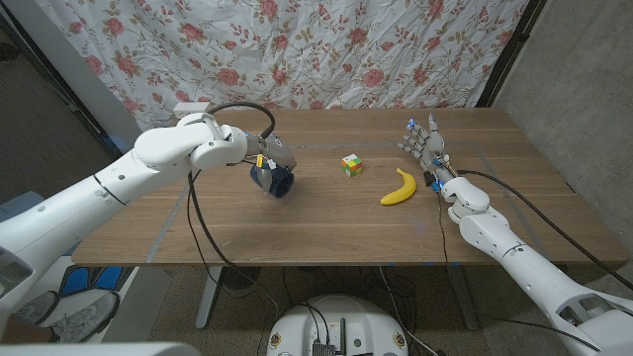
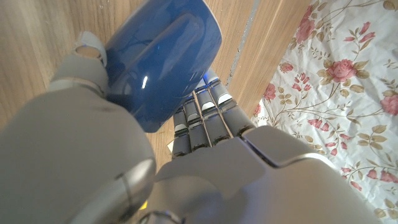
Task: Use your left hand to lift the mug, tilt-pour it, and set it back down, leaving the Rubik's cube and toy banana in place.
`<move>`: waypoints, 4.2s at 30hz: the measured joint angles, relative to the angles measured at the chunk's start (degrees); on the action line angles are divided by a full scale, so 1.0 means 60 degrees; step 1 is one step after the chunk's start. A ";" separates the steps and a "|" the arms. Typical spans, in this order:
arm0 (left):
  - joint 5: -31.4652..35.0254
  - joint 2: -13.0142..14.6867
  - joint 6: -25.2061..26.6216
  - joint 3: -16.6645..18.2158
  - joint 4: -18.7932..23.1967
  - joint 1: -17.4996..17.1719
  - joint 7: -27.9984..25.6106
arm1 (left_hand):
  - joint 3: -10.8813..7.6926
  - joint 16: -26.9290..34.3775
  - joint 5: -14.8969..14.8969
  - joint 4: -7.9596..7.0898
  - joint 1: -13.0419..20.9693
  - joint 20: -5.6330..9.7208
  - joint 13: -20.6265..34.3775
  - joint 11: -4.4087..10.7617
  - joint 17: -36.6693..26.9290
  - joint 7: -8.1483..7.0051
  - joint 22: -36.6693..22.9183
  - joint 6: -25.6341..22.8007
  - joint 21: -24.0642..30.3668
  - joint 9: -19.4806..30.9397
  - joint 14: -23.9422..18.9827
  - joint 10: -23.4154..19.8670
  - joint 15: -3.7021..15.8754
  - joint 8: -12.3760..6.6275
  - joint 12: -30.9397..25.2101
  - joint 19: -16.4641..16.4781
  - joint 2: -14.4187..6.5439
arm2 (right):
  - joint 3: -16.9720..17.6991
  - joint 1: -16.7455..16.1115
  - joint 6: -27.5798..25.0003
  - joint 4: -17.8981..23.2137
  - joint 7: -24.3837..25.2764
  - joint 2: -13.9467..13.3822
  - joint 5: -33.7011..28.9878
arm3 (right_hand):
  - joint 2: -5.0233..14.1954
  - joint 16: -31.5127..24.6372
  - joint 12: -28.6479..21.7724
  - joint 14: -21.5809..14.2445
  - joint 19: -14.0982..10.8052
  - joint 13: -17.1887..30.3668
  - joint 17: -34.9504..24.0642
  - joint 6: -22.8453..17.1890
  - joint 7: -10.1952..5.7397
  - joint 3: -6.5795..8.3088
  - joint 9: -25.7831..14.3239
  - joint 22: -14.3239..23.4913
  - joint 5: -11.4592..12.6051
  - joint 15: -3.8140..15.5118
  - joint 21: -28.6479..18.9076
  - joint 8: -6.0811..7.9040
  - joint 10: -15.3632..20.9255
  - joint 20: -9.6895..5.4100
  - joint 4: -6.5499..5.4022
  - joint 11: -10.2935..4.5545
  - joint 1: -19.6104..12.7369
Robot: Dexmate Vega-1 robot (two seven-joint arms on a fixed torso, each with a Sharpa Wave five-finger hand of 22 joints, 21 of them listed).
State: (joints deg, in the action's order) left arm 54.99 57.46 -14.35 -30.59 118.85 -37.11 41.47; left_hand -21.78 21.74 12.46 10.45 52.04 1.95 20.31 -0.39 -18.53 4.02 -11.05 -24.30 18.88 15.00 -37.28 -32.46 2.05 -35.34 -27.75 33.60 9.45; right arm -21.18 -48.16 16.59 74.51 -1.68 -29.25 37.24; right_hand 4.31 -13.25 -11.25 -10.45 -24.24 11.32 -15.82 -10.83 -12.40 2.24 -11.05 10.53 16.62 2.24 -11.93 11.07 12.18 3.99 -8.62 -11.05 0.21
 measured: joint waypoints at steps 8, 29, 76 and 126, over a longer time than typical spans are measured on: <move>-0.1084 0.0181 0.0800 0.0412 0.0079 -0.0472 -0.0596 | 0.0001 0.0001 0.0000 -0.0001 0.0000 0.0052 0.0000 0.0001 0.0000 0.0000 0.0002 0.0000 0.0000 -0.0002 0.0000 0.0001 0.0000 0.0000 -0.0001 0.0052 0.0000 | 0.0001 -0.0004 -0.0002 0.0004 0.0001 -0.0001 0.0000 | 0.0000 0.0000 0.0000 0.0000 0.0000 0.0000 0.0000 0.0000 0.0000 0.0000 0.0000 0.0000 0.0000 0.0000 0.0000 0.0000 0.0000 0.0000 0.0000 0.0000 0.0000; -0.3209 0.0369 0.2102 0.1029 -0.0184 -0.1235 -0.1812 | 0.0003 -0.0094 -0.0010 -0.0003 0.0000 0.0018 0.0000 -0.0105 -0.0059 0.0085 0.0022 -0.0085 0.0035 -0.0044 -0.0086 -0.0105 -0.0016 0.0000 -0.0001 0.0085 0.0000 | 0.0001 -0.0006 -0.0006 0.0017 0.0005 -0.0003 0.0000 | 0.0000 0.0000 0.0000 0.0000 0.0000 0.0000 0.0000 0.0000 0.0000 0.0000 0.0000 0.0000 0.0000 0.0000 0.0000 0.0000 0.0000 0.0000 0.0000 0.0000 0.0000; -0.6890 0.0152 0.3181 0.1744 -0.0681 -0.3854 -0.6827 | -0.0011 -0.0110 -0.0056 0.0011 0.0000 0.0112 0.0000 -0.0274 -0.0089 0.0254 0.0023 -0.0254 0.0146 -0.0141 -0.0324 -0.0274 -0.0121 0.0000 -0.0002 0.0283 0.0000 | 0.0000 -0.0002 -0.0007 0.0018 0.0003 -0.0005 0.0002 | 0.0000 0.0000 0.0000 0.0000 0.0000 0.0000 0.0000 0.0000 0.0000 0.0000 0.0000 0.0000 0.0000 0.0000 0.0000 0.0000 0.0000 0.0000 0.0000 0.0000 0.0000; -1.0846 -0.2089 0.0774 0.1400 -0.3031 -0.4386 -0.8377 | 0.0069 -0.0871 -0.0122 -0.0069 0.0000 0.0159 0.0002 0.0002 0.0192 0.0146 0.0086 -0.0144 -0.0156 -0.0391 -0.0130 0.0002 0.0281 0.0000 0.0318 -0.0594 0.0000 | 0.0001 -0.0004 -0.0007 0.0021 0.0001 -0.0004 0.0002 | 0.0000 0.0000 0.0000 0.0000 0.0000 0.0000 0.0000 0.0000 0.0000 0.0000 0.0000 0.0000 0.0000 0.0000 0.0000 0.0000 0.0000 0.0000 0.0000 0.0000 0.0000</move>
State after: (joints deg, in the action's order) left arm -10.09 44.93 -9.70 -22.19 100.67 -63.43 -8.80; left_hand -21.37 16.51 11.73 10.04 52.04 2.90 20.32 -0.38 -17.38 4.89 -10.53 -25.17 17.94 12.65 -38.06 -32.44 3.73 -35.34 -25.84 30.04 9.45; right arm -21.18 -48.19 16.55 74.63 -1.67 -29.28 37.25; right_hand 4.31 -13.25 -11.25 -10.45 -24.24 11.32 -15.82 -10.83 -12.40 2.24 -11.05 10.53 16.62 2.24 -11.93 11.07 12.18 3.99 -8.62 -11.05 0.21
